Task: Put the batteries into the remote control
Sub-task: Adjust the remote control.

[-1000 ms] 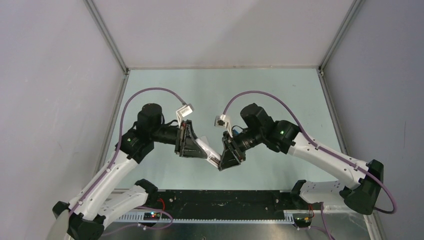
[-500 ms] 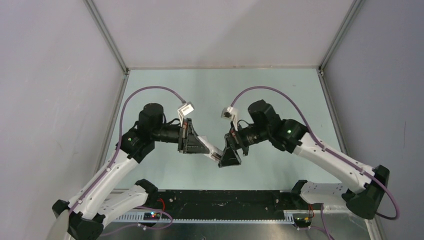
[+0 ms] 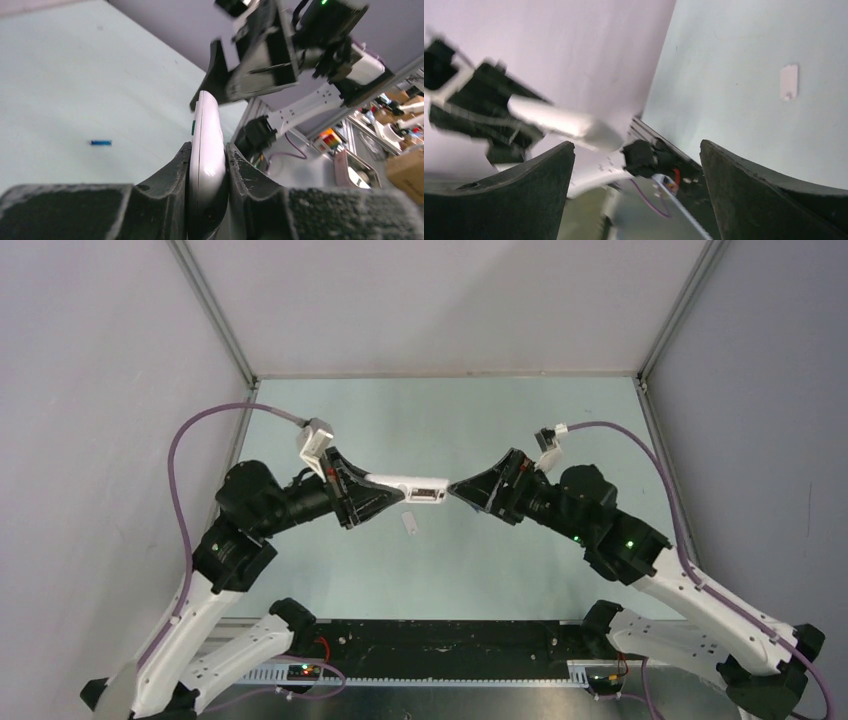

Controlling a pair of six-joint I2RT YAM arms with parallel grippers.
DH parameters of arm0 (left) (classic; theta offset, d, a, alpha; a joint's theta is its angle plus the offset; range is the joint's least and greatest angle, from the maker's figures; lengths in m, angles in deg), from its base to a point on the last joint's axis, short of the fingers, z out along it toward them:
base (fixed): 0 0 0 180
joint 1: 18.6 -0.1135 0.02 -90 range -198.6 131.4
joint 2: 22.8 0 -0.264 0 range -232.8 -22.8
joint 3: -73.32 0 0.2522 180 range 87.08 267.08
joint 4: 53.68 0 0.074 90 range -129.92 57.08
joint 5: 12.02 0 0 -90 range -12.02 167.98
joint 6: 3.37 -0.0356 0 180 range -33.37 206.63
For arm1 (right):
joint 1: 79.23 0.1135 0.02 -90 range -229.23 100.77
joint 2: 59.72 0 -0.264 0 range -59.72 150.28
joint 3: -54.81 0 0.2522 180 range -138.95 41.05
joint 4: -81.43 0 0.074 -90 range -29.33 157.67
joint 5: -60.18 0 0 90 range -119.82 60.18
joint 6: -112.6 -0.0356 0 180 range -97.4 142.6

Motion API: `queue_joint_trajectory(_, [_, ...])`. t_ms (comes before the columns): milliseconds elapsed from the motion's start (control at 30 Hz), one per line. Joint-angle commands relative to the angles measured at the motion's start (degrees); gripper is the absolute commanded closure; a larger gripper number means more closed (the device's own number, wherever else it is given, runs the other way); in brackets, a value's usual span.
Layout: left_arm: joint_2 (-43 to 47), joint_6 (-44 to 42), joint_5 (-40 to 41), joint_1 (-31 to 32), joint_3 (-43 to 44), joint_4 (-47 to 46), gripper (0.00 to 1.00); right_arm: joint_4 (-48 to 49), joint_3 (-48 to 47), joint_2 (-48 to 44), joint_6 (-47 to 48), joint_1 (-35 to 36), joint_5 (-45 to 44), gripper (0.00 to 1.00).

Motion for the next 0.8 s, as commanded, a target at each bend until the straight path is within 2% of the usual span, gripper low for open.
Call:
queue_joint_trajectory(0, [2.2, -1.8, 9.0, 2.6, -2.8, -12.4, 1.0, 10.2, 3.2, 1.1, -27.4, 4.3, -18.0, 0.01])
queue_joint_trajectory(133, [3.3, -5.4, 13.1, 5.5, -5.9, -17.4, 1.0, 14.9, 3.2, 3.4, -35.5, 7.0, -21.7, 0.01])
queue_joint_trajectory(367, [2.3, -10.5, 19.1, 8.8, -6.4, -18.1, 1.0, 17.7, 3.2, 4.4, -44.1, 9.4, -25.9, 0.01])
queue_joint_trajectory(567, [1.5, -14.5, 28.2, 14.0, -6.5, -20.6, 1.0, 19.5, 3.2, 6.4, -47.8, 10.0, -24.3, 0.01])
queue_joint_trajectory(767, [1.2, -16.1, 31.6, 16.3, -7.0, -21.1, 1.0, 23.6, 3.2, 10.4, -50.8, 10.1, -21.2, 0.05])
